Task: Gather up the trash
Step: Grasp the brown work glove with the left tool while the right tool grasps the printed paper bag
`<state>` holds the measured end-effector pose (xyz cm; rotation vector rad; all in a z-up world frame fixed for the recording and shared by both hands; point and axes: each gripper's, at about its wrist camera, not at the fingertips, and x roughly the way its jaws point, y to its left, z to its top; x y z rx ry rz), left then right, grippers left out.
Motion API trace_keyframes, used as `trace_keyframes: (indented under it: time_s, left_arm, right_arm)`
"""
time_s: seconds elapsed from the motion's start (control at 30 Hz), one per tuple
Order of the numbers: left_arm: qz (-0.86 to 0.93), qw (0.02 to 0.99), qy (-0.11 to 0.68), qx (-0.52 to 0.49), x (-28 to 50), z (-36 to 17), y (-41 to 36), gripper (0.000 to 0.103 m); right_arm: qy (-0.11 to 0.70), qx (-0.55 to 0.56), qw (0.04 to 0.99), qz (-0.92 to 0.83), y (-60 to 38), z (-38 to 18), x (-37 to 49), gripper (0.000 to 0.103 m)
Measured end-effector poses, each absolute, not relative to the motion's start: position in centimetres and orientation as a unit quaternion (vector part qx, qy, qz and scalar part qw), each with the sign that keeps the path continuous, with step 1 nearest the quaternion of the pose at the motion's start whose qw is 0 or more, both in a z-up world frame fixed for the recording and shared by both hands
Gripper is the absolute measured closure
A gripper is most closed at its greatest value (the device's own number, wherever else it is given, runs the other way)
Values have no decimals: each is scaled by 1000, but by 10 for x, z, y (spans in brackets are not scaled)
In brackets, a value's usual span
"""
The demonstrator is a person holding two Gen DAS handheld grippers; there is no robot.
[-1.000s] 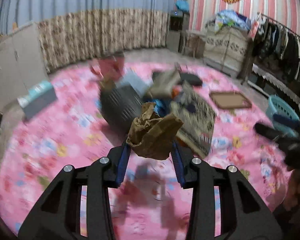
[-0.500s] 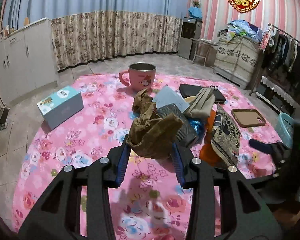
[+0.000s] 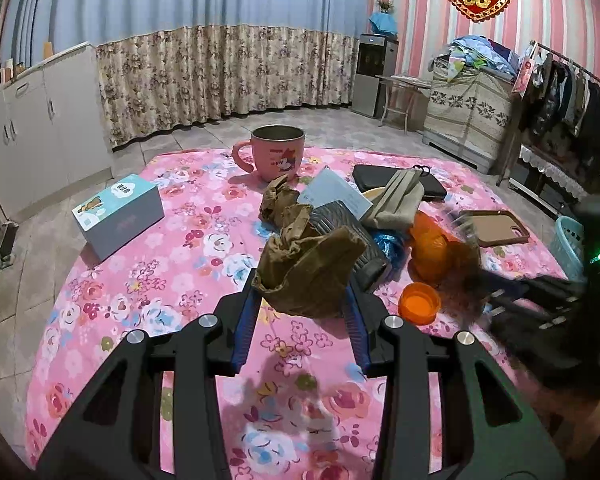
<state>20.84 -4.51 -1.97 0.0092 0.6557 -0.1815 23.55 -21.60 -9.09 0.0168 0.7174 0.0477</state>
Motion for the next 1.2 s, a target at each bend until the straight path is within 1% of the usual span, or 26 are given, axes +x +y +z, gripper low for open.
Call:
trace_keyframes:
  time_s: [0.07,0.2,0.47,0.63,0.67,0.77,0.83,0.9,0.97,1.03,1.07,1.2]
  left_arm:
    - [-90,943,320,9,206,-20,-47,64]
    - [-96,946,309,-1,200,-15,-49,64]
    - [-89,957,276,11,186,-5,-59,64]
    - [-74,962,264,-2,187,1,-57,64]
    - [-73,962,263,0,187,2,-58,64]
    - [-75,961,265,-4,189,2,-59,64]
    - [-77,961,266,-7,189,2,-60,64]
    - [-79,960,267,-5,188,1,-62,64]
    - [-81,960,269,-1,188,-1,-64,64]
    - [-83,959,270,1,187,-2,-64,64]
    - [-84,959,271,1,188,-3,-64,64]
    - [-86,959,271,2,188,-3,-65,64]
  right_arm:
    - [326,26,945,30,-228,-78,222,93]
    - [305,60,949,54,-247,-59,209,93]
    - [277,36,959,56,-248,-42,197,93]
    - [266,51,961,53,-257,-32,192,93]
    - [266,52,961,52,-258,-31,192,97]
    - [274,57,958,55,-263,-34,194,97]
    - [293,73,951,63,-267,-42,201,97]
    - [317,87,943,57,-273,-54,207,97]
    - [324,107,938,51,-278,-61,209,93]
    - [329,108,936,60,-277,-64,212,93]
    - [328,103,937,64,-275,-64,212,96]
    - [327,100,936,79,-268,-64,212,101]
